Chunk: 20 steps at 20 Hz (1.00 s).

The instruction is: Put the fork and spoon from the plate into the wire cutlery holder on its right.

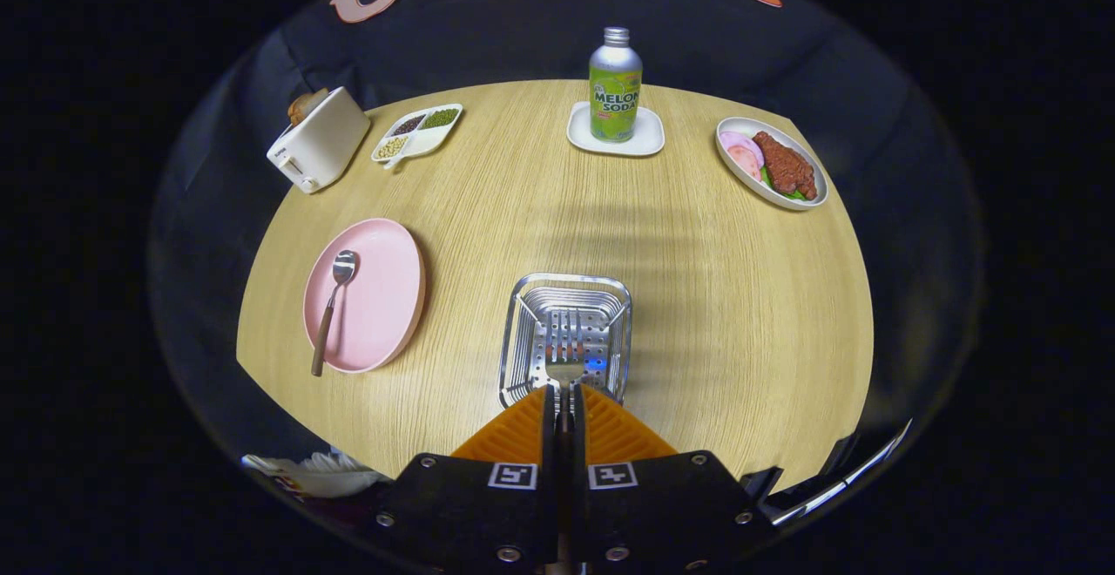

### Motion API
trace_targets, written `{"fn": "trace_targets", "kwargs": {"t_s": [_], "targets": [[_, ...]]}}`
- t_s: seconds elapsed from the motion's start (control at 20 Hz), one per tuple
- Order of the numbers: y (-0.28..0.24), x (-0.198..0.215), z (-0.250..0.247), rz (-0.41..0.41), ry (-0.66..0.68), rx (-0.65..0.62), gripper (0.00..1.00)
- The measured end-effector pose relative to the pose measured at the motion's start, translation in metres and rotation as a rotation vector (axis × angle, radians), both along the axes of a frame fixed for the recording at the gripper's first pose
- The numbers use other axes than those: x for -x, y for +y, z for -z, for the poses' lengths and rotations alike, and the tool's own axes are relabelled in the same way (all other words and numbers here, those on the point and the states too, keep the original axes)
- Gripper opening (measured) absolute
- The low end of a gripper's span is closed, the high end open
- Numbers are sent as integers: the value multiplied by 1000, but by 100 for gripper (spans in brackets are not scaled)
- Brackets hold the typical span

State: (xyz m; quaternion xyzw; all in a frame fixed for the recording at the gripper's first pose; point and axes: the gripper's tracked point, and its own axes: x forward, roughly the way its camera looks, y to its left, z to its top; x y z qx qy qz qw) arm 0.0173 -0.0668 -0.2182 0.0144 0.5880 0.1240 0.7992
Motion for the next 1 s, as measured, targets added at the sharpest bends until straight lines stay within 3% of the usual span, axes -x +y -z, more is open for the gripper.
{"fn": "trace_targets", "kwargs": {"t_s": [0.35,0.65,0.9,1.0], "targets": [[-1,-16,-4,-1,-36,23,14],[13,-27,-23,29,-137,3,44],[47,-33,-48,40,-293,-31,86],[75,-30,-55,44,-341,-88,92]]}}
